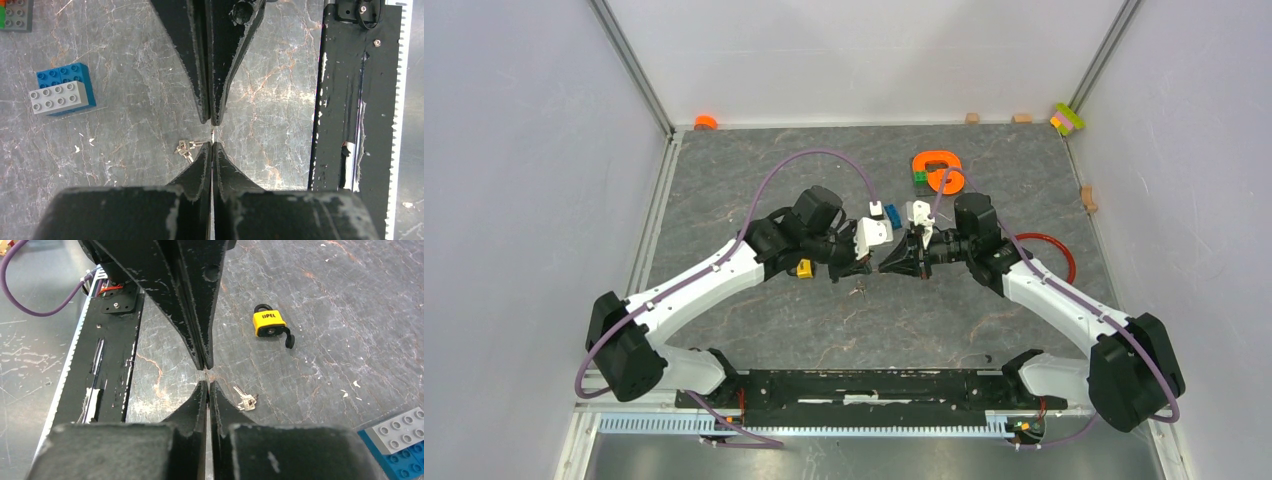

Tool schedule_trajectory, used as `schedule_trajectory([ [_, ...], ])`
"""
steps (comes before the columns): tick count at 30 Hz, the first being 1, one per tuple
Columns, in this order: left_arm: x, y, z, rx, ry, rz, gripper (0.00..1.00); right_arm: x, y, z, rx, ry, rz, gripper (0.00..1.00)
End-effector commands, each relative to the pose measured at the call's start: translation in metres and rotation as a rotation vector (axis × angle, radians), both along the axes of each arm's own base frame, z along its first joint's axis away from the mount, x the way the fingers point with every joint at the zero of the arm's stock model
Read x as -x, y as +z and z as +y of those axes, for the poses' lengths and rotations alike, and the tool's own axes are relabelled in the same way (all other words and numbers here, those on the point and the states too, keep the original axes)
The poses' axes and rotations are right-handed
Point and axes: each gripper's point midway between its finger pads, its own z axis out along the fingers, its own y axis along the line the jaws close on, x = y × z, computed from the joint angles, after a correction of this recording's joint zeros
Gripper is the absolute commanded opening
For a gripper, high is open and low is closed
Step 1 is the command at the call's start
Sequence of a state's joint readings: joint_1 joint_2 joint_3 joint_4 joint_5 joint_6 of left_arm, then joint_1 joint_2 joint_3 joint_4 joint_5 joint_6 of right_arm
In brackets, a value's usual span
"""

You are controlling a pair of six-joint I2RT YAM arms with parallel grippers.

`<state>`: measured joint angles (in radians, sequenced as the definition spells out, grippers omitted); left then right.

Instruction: Unlock with the key

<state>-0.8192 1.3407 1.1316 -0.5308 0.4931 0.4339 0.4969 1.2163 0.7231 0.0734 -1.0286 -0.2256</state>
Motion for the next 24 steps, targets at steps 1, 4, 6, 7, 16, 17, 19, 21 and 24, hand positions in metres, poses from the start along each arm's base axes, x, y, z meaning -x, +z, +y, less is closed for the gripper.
schedule_trajectory([
  [1,0.006,0.024,-0.011,0.091,-0.033,0.000,0.02,-0.006,0.006,0.002,-0.012,-0.014,-0.041,0.00],
  [4,0.006,0.022,-0.010,0.090,-0.030,-0.001,0.02,-0.008,0.007,0.000,-0.010,-0.021,-0.058,0.00],
  [6,0.007,0.020,-0.009,0.091,-0.030,-0.001,0.02,-0.010,0.009,-0.001,-0.010,-0.027,-0.070,0.00],
  [7,0.007,0.019,-0.008,0.092,-0.029,-0.003,0.02,-0.011,0.012,-0.001,-0.014,-0.029,-0.075,0.00],
  [16,0.000,0.013,0.000,0.080,0.004,-0.047,0.63,-0.018,0.010,-0.011,0.054,-0.053,-0.138,0.00],
  [17,-0.002,0.014,0.002,0.074,0.014,-0.064,0.76,-0.018,0.007,-0.013,0.067,-0.057,-0.145,0.00],
  [19,-0.007,0.012,0.012,0.040,0.020,-0.112,0.89,-0.019,-0.001,-0.017,0.098,-0.072,-0.159,0.00],
  [21,-0.015,0.004,0.030,-0.018,0.048,-0.165,0.97,-0.019,-0.006,-0.022,0.111,-0.086,-0.179,0.00],
  [24,-0.032,-0.026,0.066,-0.163,0.084,-0.203,0.99,-0.019,-0.016,-0.028,0.129,-0.095,-0.188,0.00],
])
